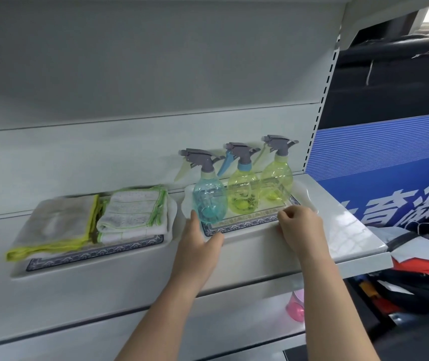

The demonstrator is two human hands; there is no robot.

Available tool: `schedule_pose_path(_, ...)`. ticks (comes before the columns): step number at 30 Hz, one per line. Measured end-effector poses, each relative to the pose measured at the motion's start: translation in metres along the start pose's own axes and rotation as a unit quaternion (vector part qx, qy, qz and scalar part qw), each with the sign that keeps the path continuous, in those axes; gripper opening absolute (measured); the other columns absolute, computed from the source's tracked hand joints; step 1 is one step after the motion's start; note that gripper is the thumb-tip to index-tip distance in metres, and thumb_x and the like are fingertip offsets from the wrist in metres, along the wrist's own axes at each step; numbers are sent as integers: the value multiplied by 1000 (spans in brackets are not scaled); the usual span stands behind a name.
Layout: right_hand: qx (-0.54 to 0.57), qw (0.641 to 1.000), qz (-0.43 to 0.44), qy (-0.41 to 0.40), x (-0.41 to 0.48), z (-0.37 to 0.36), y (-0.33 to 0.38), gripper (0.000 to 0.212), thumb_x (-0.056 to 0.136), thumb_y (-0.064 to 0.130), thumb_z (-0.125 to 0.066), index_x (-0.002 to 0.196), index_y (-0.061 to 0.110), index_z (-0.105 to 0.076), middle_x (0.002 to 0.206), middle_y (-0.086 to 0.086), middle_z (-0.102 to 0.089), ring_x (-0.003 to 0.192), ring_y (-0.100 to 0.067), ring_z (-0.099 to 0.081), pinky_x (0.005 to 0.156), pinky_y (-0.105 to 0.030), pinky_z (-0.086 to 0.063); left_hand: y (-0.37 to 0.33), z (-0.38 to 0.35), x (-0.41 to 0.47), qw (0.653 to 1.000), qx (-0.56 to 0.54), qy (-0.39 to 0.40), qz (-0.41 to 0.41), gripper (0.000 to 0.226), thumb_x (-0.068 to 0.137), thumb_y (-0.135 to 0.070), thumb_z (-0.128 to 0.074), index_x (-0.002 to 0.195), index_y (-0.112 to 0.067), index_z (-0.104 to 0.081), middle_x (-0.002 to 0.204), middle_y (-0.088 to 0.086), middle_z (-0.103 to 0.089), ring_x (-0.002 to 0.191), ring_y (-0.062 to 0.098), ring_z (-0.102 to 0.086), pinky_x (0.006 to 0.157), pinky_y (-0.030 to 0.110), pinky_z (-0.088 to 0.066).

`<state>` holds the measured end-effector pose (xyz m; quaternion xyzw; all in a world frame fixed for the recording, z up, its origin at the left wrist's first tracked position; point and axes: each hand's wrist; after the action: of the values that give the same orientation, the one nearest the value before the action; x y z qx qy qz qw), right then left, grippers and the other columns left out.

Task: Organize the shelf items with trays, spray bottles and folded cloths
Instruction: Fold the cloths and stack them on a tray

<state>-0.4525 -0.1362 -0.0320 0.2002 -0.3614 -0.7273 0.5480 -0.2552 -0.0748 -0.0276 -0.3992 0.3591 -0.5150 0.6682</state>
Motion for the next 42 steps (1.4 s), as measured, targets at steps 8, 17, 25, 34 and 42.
schedule_pose_path(8,0,1000,-8,10,13,1,0,24,88,12,-52,76,-5,-62,75,-18,-62,74,-30,-51,58,-32,-37,-20,0,4,998,-42,45,14,74,90,-12,-53,155,-33,-24,128,-14,-37,111,6,-35,90,23,-27)
schedule_pose_path(17,8,998,57,-2,-16,-7,27,22,92,18,-54,72,10,-60,66,-5,-57,69,-25,-50,59,-33,-36,-17,28,4,996,-50,55,41,90,72,-24,-55,156,-34,-25,153,-1,-41,130,11,-46,101,30,-39)
schedule_pose_path(25,109,961,176,184,-77,-72,116,20,87,23,-58,81,5,-67,73,-15,-67,77,-36,-64,72,-44,-56,11,101,-12,984,-174,-32,-18,66,88,16,-45,144,-17,-47,133,-6,-56,130,8,-50,81,9,-50)
schedule_pose_path(34,98,946,134,279,-112,-134,151,25,86,32,-54,84,10,-66,76,-8,-70,82,-28,-67,77,-41,-57,83,218,-19,939,-67,-337,-3,44,100,-15,-53,144,-21,-51,147,-7,-51,135,8,-45,112,19,-34)
schedule_pose_path(42,37,969,102,221,-124,-146,162,22,90,25,-51,77,12,-63,70,-5,-66,74,-25,-61,56,-28,-42,110,255,-10,955,-85,-265,101,66,99,-38,-53,157,-20,-27,160,-4,-32,146,14,-31,113,29,-26)
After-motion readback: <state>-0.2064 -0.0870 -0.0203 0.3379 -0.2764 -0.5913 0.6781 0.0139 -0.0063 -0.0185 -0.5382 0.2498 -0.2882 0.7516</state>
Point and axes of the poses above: each hand's wrist, its own x-axis towards the middle knuckle, its own z-axis out of the back of the hand, y = z × x
